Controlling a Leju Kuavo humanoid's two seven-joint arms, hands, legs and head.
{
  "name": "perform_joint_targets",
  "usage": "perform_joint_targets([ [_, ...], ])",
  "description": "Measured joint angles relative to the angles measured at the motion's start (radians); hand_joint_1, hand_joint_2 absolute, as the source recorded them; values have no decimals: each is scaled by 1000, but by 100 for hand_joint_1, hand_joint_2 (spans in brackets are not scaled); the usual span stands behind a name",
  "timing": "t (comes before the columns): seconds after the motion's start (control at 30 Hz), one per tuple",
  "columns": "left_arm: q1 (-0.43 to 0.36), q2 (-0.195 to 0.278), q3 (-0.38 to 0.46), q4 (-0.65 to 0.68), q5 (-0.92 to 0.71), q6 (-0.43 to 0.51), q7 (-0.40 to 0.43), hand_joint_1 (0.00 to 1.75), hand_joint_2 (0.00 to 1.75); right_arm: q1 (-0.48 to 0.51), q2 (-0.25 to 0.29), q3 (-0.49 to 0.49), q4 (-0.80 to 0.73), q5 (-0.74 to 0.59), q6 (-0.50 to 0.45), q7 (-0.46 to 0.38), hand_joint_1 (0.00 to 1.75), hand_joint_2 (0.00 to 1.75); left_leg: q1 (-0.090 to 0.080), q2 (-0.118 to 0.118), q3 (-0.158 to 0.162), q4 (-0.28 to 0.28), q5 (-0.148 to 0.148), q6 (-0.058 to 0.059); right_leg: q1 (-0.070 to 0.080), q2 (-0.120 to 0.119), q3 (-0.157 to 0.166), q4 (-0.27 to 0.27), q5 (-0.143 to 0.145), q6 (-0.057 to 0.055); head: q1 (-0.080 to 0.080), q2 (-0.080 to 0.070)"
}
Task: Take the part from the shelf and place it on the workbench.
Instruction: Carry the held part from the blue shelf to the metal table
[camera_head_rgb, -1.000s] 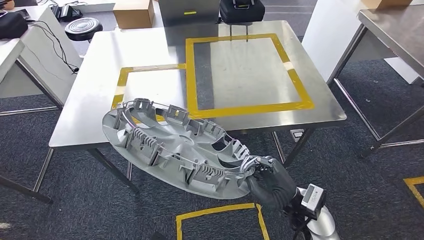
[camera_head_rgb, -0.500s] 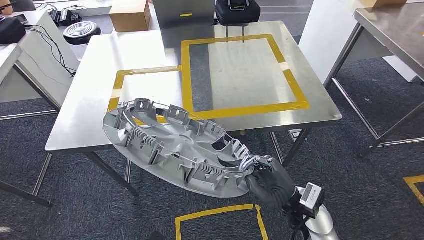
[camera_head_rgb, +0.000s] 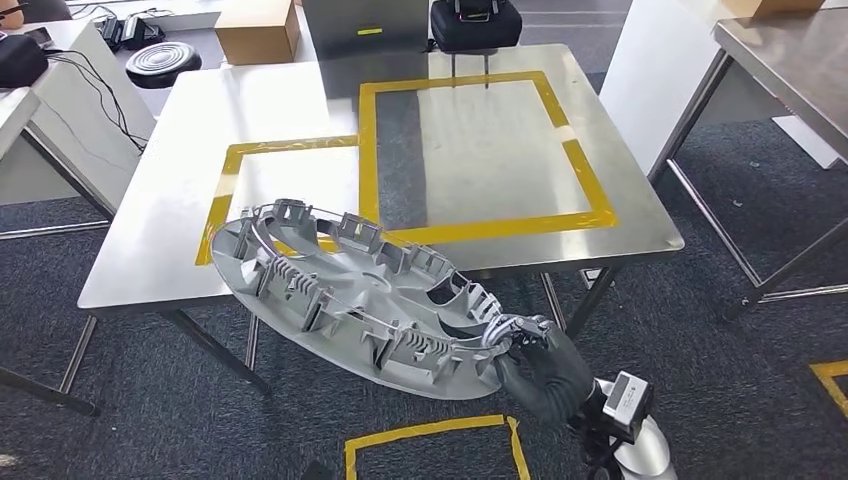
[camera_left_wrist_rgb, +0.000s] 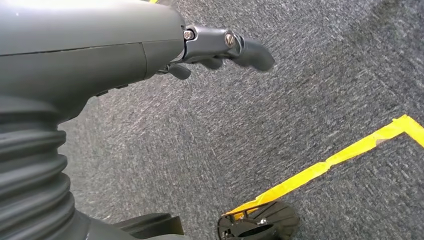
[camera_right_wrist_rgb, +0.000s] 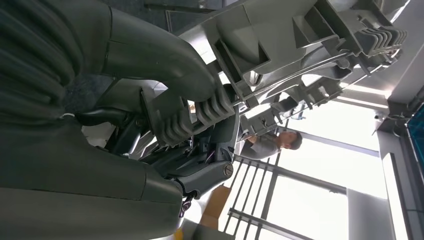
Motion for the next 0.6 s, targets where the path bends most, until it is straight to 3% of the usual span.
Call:
perform_joint_targets([
  [0.07,-2,0,0,-4,-2,0,-2,0,175,0,0,0,-4,1,0,0,175,175,3,0,-8,36,-14,-8,-1,0,21,-2,-17,-17,-4,0],
  [0.1,-4,0,0,-6,-3,0,-3,0,175,-1,0,-1,-6,1,1,0,175,175,3,1,-37,92,-29,-10,-2,0,37,-4,-26,-24,-7,0],
  [0.17,-3,0,0,-6,-3,0,-3,0,175,-3,1,-1,-7,1,2,-1,175,175,-1,1,-145,250,-65,-10,0,-2,65,-5,-48,-33,-10,0],
  [0.2,0,0,0,-5,-3,0,-2,0,175,-4,2,-1,-7,1,3,-1,175,175,-3,1,-200,314,-69,-8,2,-1,79,-6,-59,-36,-11,0],
  [0.23,3,0,0,-5,-4,0,1,0,175,-4,2,-1,-7,1,3,-1,175,175,-5,1,-242,342,-49,-5,3,1,96,-6,-70,-36,-12,0],
  [0.27,6,0,0,-4,-5,-1,4,0,175,-4,2,-1,-7,2,4,0,175,175,-8,1,-265,328,-3,1,4,4,114,-7,-83,-35,-12,0],
  [0.33,9,2,0,-3,-9,0,10,0,175,-4,2,-1,-7,4,5,1,175,175,-19,0,-270,206,128,21,3,10,148,-9,-111,-29,-14,0],
  [0.37,11,5,0,0,-10,0,11,0,175,-4,3,-1,-6,4,6,0,175,175,-26,-2,-264,149,178,31,6,13,159,-9,-124,-23,-14,0],
  [0.4,12,7,0,2,-11,0,12,0,175,-4,3,-1,-4,3,6,0,175,175,-32,-3,-257,110,202,39,6,15,165,-10,-135,-16,-15,0],
  [0.53,9,9,1,3,-14,1,14,0,175,-9,4,-1,-2,5,7,1,175,175,-37,-5,-238,74,174,63,4,12,179,-30,-154,10,-16,0],
  [0.6,7,6,1,2,-15,1,14,0,175,-13,4,-1,-1,5,8,1,175,175,-32,-6,-219,52,165,71,7,7,159,16,-182,12,-14,0],
])
